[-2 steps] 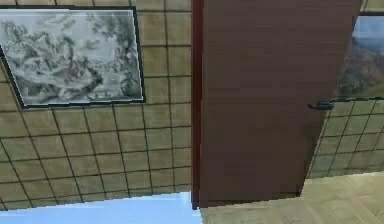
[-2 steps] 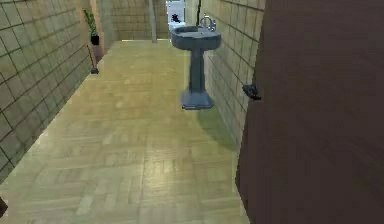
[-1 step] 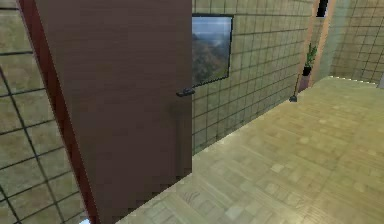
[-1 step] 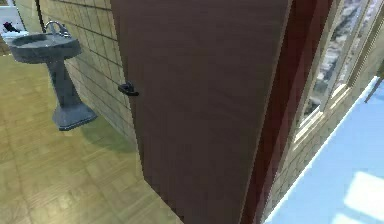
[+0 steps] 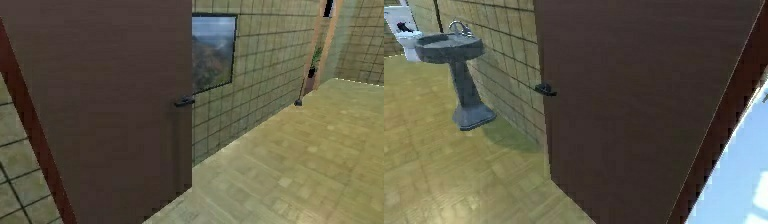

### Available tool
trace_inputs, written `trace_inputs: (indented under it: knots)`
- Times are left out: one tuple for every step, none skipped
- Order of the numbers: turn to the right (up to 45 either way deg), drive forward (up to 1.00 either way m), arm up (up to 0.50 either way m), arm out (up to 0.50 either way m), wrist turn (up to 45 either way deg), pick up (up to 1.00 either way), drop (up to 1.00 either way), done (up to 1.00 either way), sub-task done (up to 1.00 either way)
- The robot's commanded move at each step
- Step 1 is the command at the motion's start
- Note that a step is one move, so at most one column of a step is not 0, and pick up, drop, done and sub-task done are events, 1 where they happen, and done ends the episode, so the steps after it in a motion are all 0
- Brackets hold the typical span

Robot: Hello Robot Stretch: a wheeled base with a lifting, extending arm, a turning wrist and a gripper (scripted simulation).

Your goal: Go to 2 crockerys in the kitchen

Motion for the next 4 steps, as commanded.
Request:
trace_inputs:
  knots:
    - [-45.0,0.00,0.00,0.00,0.0,0.00,0.00,0.00,0.00]
    - [-45.0,0.00,0.00,0.00,0.0,0.00,0.00,0.00,0.00]
    - [-45.0,0.00,0.00,0.00,0.0,0.00,0.00,0.00,0.00]
    - [-39.0,0.00,0.00,0.00,0.0,0.00,0.00,0.00,0.00]
